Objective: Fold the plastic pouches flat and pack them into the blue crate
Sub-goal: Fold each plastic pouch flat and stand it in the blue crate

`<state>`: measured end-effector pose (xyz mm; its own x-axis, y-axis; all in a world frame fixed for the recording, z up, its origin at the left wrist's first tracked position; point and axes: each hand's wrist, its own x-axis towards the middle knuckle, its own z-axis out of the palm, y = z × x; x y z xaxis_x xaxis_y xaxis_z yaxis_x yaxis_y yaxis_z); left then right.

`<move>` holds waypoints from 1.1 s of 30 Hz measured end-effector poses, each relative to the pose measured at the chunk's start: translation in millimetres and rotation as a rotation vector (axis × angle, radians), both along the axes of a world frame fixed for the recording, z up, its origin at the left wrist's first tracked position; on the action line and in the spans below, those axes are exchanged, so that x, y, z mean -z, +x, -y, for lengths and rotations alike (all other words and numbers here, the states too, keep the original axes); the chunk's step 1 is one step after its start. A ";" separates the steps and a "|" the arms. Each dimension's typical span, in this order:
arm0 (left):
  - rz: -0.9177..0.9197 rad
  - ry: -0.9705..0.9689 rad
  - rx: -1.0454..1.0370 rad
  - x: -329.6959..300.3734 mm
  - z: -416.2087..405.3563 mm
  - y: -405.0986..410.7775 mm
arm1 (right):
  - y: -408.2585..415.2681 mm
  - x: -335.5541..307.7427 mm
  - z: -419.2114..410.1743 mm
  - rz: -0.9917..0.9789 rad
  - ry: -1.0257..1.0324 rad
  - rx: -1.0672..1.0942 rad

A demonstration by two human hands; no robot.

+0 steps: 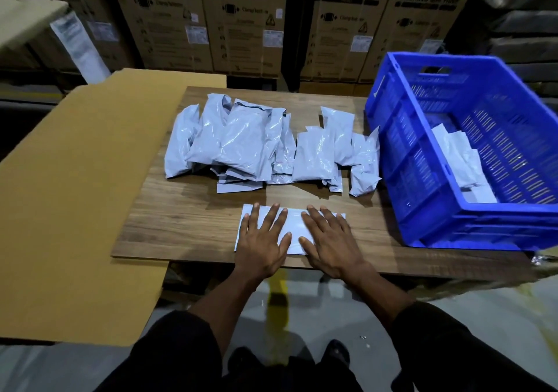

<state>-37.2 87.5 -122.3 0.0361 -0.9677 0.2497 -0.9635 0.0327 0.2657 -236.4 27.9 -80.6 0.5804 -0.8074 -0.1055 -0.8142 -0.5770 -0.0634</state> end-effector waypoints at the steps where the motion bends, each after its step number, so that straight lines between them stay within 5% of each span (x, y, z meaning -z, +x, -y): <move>1: -0.001 0.005 -0.012 -1.1 -0.2 1.4 | -3.8 0.2 0.7 0.011 0.004 0.007; 13: 0.037 0.064 -0.100 -7.3 1.7 11.5 | -47.6 -15.6 5.4 -0.056 0.083 0.130; 19: 0.058 0.139 0.063 -13.1 13.1 -17.9 | -7.3 -2.8 0.3 0.002 -0.059 -0.153; 27: 0.110 0.020 0.059 1.2 4.6 19.5 | -35.2 -6.0 7.7 -0.063 0.058 -0.136; 33: 0.108 0.099 0.063 -3.7 10.7 23.2 | -30.2 -9.6 4.0 -0.012 -0.182 -0.375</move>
<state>-14.0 76.8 -118.7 -0.0478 -0.9873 0.1517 -0.9835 0.0730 0.1655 -266.6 23.9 -71.0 0.8374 -0.5464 0.0113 -0.5456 -0.8347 0.0751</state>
